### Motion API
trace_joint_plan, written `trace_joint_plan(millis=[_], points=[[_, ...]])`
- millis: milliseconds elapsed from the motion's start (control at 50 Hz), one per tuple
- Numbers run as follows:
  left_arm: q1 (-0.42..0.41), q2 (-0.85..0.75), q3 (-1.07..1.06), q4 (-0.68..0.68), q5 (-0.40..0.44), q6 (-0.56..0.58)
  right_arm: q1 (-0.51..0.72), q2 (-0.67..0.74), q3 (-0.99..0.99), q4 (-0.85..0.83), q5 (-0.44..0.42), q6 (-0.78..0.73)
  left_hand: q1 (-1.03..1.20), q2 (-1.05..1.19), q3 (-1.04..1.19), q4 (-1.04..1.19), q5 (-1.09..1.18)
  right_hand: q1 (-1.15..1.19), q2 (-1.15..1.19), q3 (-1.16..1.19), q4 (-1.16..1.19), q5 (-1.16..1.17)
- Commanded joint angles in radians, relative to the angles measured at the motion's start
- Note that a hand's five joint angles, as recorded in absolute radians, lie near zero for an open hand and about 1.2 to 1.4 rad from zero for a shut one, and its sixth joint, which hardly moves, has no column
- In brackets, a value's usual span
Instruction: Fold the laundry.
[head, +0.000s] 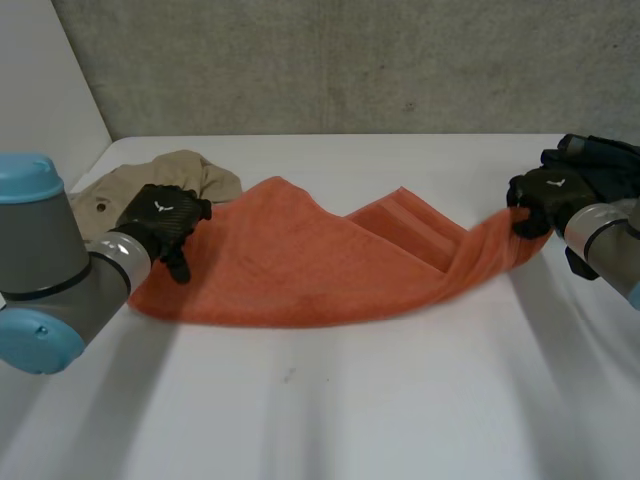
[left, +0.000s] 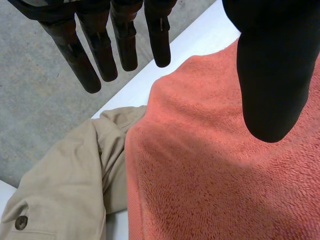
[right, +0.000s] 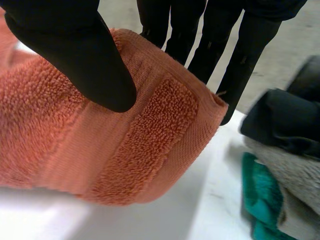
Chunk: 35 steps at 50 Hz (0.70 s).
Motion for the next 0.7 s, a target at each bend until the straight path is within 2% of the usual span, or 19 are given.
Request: trace_joint_plan(millis=[20,120,200,340,580,700], points=[[0.03,0.03,-0.002,-0.125,0.048,0.084,-0.002,0.054,-0.069,-0.026,0.109,0.144,-0.016,-0.011,-0.01,0.001,0.005,0.247,0.214,0.207,0.199,0.227],[0.084,0.016,-0.005,-0.216,0.101,0.168,-0.005,0.082,-0.096,-0.035,0.133,0.166,0.037,0.041,0.042,0.053,0.057,0.247,0.214,0.207,0.199,0.227],[0.124,0.006,-0.005,-0.227,0.128,0.198,-0.007,0.102,-0.124,-0.038,0.152,0.184,0.078,0.083,0.084,0.095,0.099,0.247,0.214,0.207,0.199,0.227],[0.165,-0.037,0.001,-0.219,0.138,0.228,-0.009,0.13,-0.159,-0.034,0.185,0.212,0.137,0.141,0.142,0.153,0.157,0.247,0.214,0.207,0.199,0.227],[0.209,-0.129,0.005,-0.119,0.122,0.394,0.001,0.136,-0.167,-0.031,0.181,0.207,0.125,0.13,0.131,0.142,0.146,0.247,0.214,0.207,0.199,0.227],[0.209,-0.14,0.002,-0.092,0.134,0.4,0.004,0.133,-0.161,-0.027,0.176,0.206,0.125,0.13,0.131,0.142,0.146,0.247,0.214,0.207,0.199,0.227]])
